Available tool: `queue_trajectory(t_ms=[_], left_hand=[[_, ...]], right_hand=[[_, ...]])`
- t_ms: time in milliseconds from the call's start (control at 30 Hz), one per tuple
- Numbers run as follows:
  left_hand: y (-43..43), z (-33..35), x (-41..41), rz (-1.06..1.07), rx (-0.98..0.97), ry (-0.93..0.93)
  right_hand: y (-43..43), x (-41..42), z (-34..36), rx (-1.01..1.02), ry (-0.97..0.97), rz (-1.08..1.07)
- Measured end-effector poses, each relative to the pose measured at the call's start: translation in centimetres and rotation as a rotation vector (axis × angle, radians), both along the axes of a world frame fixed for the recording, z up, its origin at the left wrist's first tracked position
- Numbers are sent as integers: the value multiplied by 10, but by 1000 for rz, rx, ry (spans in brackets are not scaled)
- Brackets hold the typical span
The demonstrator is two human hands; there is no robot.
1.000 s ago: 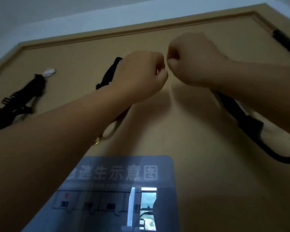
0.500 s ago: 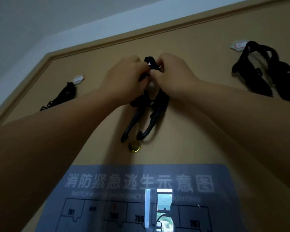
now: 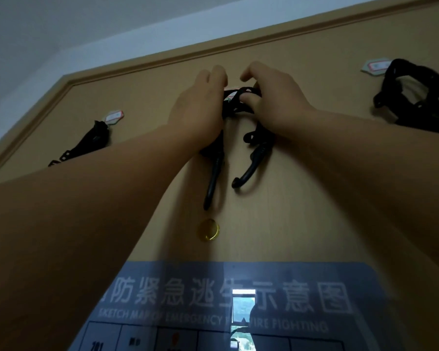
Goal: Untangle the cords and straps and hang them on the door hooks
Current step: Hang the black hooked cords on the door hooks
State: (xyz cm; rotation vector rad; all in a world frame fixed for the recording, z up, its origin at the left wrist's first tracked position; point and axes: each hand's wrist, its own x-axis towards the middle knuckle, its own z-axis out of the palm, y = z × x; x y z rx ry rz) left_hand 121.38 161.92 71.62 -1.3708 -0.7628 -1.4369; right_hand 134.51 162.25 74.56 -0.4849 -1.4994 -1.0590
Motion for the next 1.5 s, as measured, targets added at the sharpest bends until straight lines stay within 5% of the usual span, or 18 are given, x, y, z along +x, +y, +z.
queue_trajectory(t_ms=[200,667,867,1000,1500], left_hand=[[10,16,0,-111,-81,44],[18,42,-13,47,-36,40],[19,51,-14,-78,-63,6],[22,51,-19,-232,-46,45],[20,42,-20,-181,-115,50]], right_hand=[[1,-8,13,109,-16,-18],[11,-15,44,-51,93,74],[16,-18,47,-29,117,83],[15,-24,50,-53,124,-56],[5,-15,30,-149,-33,-181]])
